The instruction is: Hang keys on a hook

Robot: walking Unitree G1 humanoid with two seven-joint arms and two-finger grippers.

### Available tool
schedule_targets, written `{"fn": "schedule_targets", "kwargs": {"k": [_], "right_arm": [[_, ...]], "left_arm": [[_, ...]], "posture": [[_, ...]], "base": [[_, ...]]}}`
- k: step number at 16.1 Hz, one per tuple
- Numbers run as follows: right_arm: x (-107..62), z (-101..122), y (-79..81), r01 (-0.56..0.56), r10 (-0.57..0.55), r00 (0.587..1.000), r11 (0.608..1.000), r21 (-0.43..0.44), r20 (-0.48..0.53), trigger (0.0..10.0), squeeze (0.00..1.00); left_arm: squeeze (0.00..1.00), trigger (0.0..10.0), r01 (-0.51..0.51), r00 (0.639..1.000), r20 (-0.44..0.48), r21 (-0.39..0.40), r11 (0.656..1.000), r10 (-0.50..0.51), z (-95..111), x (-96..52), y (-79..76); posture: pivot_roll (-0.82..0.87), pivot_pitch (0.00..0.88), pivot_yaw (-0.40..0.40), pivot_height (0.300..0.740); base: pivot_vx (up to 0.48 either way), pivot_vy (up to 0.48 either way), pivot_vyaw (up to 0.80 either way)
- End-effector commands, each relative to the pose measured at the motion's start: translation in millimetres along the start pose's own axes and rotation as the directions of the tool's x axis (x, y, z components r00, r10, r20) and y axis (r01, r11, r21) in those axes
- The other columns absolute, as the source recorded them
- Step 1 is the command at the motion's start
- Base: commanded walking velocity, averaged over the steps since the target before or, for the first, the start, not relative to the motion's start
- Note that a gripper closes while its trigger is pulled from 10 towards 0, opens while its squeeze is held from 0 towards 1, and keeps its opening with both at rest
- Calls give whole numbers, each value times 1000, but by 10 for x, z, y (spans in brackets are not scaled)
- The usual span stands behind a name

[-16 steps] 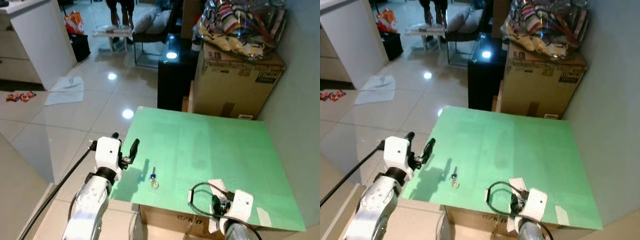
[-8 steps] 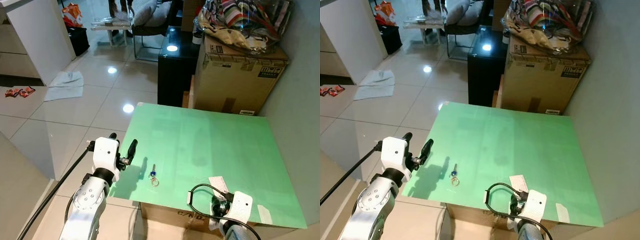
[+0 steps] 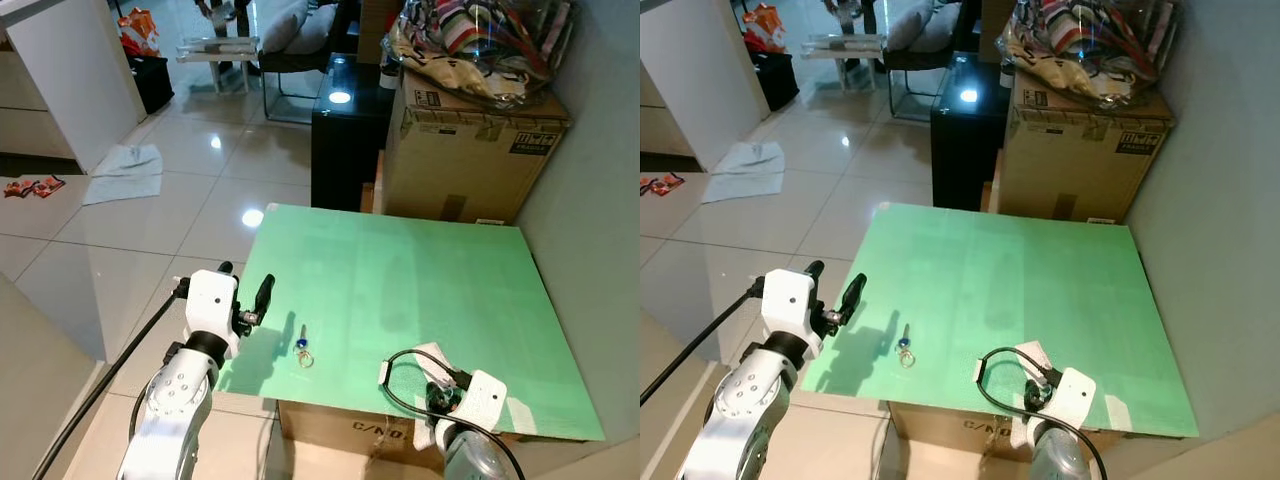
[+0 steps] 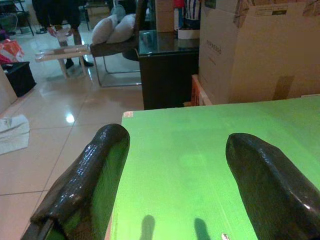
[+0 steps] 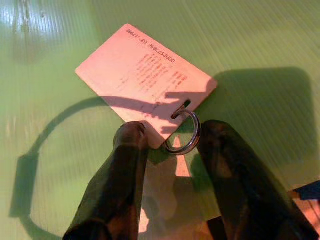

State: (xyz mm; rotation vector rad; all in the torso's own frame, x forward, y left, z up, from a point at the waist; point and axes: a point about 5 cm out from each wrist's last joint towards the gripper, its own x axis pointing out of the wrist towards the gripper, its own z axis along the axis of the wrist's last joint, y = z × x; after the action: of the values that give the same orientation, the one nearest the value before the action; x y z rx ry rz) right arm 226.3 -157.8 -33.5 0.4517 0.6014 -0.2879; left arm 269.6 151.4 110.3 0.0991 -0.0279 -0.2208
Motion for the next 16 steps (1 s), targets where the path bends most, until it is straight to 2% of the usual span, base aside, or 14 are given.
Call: {"fn": "schedule_targets", "kwargs": {"k": [1, 5, 9, 11, 13, 16], "right_arm": [[-32, -224, 227, -43, 49, 995, 997, 69, -86, 0, 0], [-47, -241, 279, -65, 71, 993, 995, 76, -91, 0, 0], [-48, -198, 221, -65, 70, 995, 996, 68, -76, 0, 0], [-53, -104, 211, -69, 70, 997, 997, 42, -29, 0, 0], [-70, 89, 262, -110, 112, 992, 993, -33, 65, 0, 0], [-114, 372, 339, -149, 161, 972, 986, -76, 173, 0, 0]], "left_arm": [[0, 10000, -3, 1000, 1, 15, 1000, 3, 14, 7, 18], [0, 10000, -4, 1000, 1, 10, 1000, 4, 2, 21, 11], [0, 10000, 1, 1000, 12, 1, 1000, -1, 10, 55, -15], [0, 10000, 2, 1000, 16, -3, 1000, -2, 10, 73, -26], [0, 10000, 3, 1000, 23, -6, 1000, -3, 17, 101, -35], [0, 10000, 5, 999, 38, -16, 1000, -4, 39, 149, -57]], "posture": [[-106, 111, 18, 740], [-115, 94, 12, 740], [-127, 75, 8, 740], [-129, 64, 7, 740], [-135, 49, 5, 740], [-144, 29, 3, 740]], "base": [[0, 0, 0], [0, 0, 0], [0, 0, 0], [0, 0, 0], [0, 0, 0], [0, 0, 0]]}}
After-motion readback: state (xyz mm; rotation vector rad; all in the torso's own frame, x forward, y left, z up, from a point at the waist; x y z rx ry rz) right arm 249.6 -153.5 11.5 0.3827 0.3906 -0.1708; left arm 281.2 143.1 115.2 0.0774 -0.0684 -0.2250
